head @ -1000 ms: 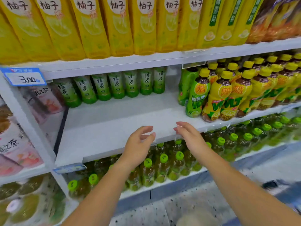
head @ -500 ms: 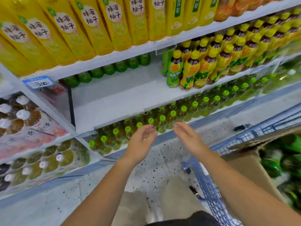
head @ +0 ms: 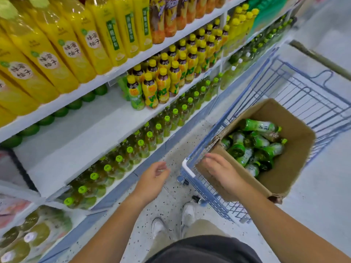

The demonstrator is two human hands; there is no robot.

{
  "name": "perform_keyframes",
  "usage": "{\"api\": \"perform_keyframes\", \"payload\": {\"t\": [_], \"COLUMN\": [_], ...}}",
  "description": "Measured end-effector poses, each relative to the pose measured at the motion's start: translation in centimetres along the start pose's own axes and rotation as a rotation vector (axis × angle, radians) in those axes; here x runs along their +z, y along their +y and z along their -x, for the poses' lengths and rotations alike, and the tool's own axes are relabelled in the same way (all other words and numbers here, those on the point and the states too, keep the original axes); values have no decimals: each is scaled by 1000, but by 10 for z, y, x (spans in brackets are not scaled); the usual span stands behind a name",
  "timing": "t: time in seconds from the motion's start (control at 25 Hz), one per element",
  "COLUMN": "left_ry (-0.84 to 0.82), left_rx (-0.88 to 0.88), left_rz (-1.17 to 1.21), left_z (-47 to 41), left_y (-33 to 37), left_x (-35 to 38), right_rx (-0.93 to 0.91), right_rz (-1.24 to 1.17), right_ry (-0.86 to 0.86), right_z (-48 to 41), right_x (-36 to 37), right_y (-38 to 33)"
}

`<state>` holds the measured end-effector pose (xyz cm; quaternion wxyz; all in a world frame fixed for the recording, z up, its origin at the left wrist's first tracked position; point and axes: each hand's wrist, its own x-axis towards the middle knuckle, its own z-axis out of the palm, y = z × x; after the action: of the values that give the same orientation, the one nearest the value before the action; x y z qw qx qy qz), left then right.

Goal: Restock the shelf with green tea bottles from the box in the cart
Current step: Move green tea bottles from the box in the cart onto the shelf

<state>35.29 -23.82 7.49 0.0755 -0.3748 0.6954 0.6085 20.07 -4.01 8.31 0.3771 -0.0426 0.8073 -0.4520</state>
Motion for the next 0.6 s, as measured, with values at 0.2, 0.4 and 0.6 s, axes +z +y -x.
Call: {"api": "perform_keyframes", "payload": {"t": [0.2, 0.4, 0.6], "left_ry": [-172, -305, -328], "left_rx": [50, 100, 104], "left_rz": [-43, -115, -174], "left_z": [7, -15, -50], "left_y": [43, 92, 138], "left_x": [53, 120, 198], "right_rx": [66, 127, 183], "right_rz": [2, -119, -166], "right_ry": [155, 247, 264], "right_z": [27, 32, 6], "right_x": [-64, -125, -194], "right_y": [32, 65, 96]}}
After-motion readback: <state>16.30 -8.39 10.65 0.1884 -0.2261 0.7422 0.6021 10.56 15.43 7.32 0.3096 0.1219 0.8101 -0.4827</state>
